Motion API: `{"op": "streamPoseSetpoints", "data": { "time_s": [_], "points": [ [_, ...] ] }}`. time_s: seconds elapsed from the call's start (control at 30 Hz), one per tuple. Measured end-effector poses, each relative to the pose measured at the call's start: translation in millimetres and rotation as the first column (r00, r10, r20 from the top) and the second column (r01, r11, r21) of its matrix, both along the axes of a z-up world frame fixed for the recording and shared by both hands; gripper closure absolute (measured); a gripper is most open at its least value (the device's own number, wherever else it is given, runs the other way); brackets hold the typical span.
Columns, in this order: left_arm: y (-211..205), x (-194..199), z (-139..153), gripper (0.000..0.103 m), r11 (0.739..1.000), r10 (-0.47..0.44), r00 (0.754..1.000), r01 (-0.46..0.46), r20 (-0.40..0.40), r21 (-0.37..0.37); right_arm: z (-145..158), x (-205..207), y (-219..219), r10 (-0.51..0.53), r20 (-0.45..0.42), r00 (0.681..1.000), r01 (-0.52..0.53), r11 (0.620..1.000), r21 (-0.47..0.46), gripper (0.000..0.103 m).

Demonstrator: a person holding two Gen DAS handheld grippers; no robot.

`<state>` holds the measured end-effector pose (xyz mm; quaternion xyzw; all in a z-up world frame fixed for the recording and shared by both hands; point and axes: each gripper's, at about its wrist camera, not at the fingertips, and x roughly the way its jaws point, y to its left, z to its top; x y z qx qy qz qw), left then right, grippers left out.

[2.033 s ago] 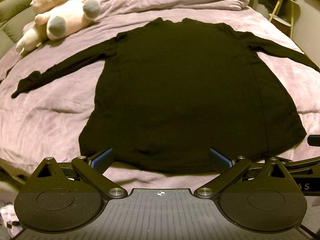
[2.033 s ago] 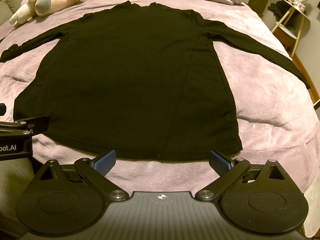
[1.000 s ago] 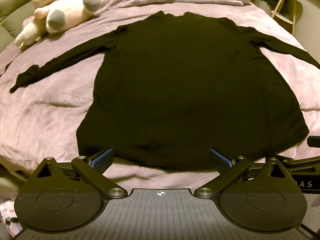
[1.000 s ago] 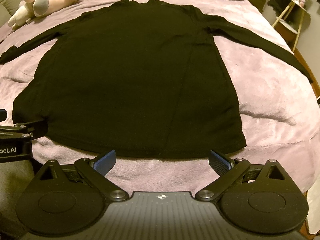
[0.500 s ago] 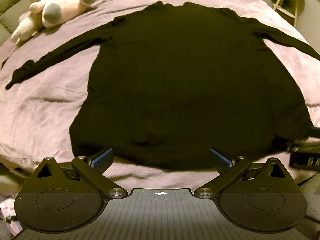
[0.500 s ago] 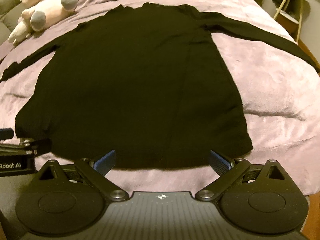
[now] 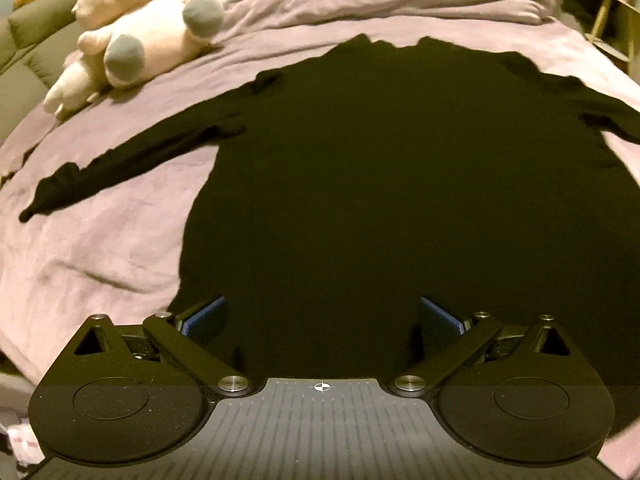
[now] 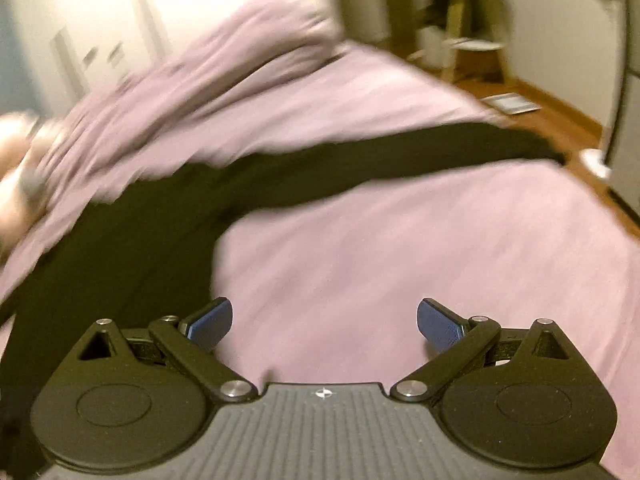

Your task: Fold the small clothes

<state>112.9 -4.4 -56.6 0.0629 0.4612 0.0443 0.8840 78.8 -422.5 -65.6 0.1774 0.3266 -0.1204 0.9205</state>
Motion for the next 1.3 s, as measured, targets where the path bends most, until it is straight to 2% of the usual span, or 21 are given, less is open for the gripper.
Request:
{"op": "streamPoseSetpoints", "data": {
  "time_s": [0.07,0.13,0.23,0.3,0.37,0.43,0.5,0.57,0.6,0.67,0.73,0.77,0.8,0.87,0.93,1.0,1.03,1.1,1.17,1.23,1.3],
  "points": [
    [1,9,-11,0.000,0.999,0.035,0.999,-0.035,-0.034,-0.007,-3,15,-37,-0.070,0.044,0.997,0.068,0.997,0.038,0.005],
    [4,12,-19,0.000,0.997,0.061,0.997,-0.063,-0.056,-0.045,-8,27,-72,-0.145,0.066,0.987,0.138,0.985,0.108,0.006],
    [10,13,-22,0.000,0.993,0.078,0.995,-0.084,-0.061,-0.088,-23,39,-133,-0.275,0.084,0.958,0.240,0.925,0.295,0.015],
    [16,14,-23,0.000,0.986,0.097,0.992,-0.107,-0.084,-0.129,-34,44,-159,-0.354,0.069,0.933,0.305,0.876,0.375,0.030],
    [24,15,-26,0.000,0.975,0.115,0.988,-0.132,-0.103,-0.180,-47,47,-182,-0.417,0.068,0.906,0.346,0.826,0.446,0.040],
    [29,13,-29,0.000,0.967,0.119,0.988,-0.138,-0.101,-0.215,-58,52,-199,-0.455,0.062,0.888,0.369,0.788,0.493,0.046],
    [28,11,-29,0.000,0.970,0.111,0.989,-0.128,-0.095,-0.208,-67,51,-214,-0.499,0.075,0.863,0.389,0.753,0.531,0.054],
    [27,12,-30,0.000,0.970,0.111,0.989,-0.128,-0.095,-0.205,-70,58,-227,-0.531,0.077,0.844,0.398,0.716,0.574,0.056],
    [27,13,-30,0.000,0.970,0.112,0.989,-0.130,-0.097,-0.205,-73,62,-233,-0.542,0.072,0.837,0.404,0.701,0.587,0.060],
    [28,15,-31,0.000,0.969,0.112,0.989,-0.131,-0.100,-0.208,-75,64,-240,-0.561,0.068,0.825,0.420,0.690,0.590,0.066],
    [29,16,-30,0.000,0.969,0.109,0.989,-0.129,-0.103,-0.211,-77,74,-241,-0.571,0.054,0.819,0.441,0.687,0.577,0.076],
    [30,16,-30,0.000,0.969,0.107,0.989,-0.127,-0.103,-0.213,-75,73,-243,-0.571,0.051,0.819,0.449,0.694,0.563,0.086],
    [30,17,-30,0.000,0.969,0.104,0.989,-0.124,-0.104,-0.213,-73,77,-243,-0.569,0.041,0.821,0.465,0.709,0.530,0.095],
    [31,17,-29,0.000,0.970,0.102,0.989,-0.122,-0.107,-0.211,-62,86,-235,-0.550,0.034,0.834,0.484,0.760,0.433,0.100],
    [30,19,-25,0.000,0.972,0.103,0.988,-0.125,-0.115,-0.201,-38,98,-213,-0.489,0.085,0.868,0.450,0.847,0.281,0.100],
    [29,20,-17,0.000,0.973,0.109,0.989,-0.127,-0.102,-0.194,-8,110,-176,-0.368,0.174,0.913,0.347,0.927,0.139,0.100],
    [27,21,-12,0.000,0.973,0.101,0.991,-0.116,-0.084,-0.201,10,118,-146,-0.265,0.224,0.938,0.258,0.964,0.060,0.100],
    [23,26,1,0.000,0.971,0.066,0.997,-0.072,-0.036,-0.226,37,127,-87,-0.044,0.300,0.953,0.062,0.997,-0.050,0.100],
    [19,34,15,0.000,0.967,0.028,0.999,-0.023,0.015,-0.255,57,133,-19,0.207,0.332,0.920,-0.160,0.974,-0.162,0.099],
    [17,46,27,0.000,0.957,0.003,0.999,0.013,0.053,-0.291,64,137,42,0.404,0.307,0.862,-0.347,0.911,-0.223,0.093],
    [17,59,34,0.000,0.937,-0.020,0.997,0.045,0.076,-0.346,59,138,83,0.532,0.261,0.806,-0.491,0.846,-0.208,0.055]
  ]
}}
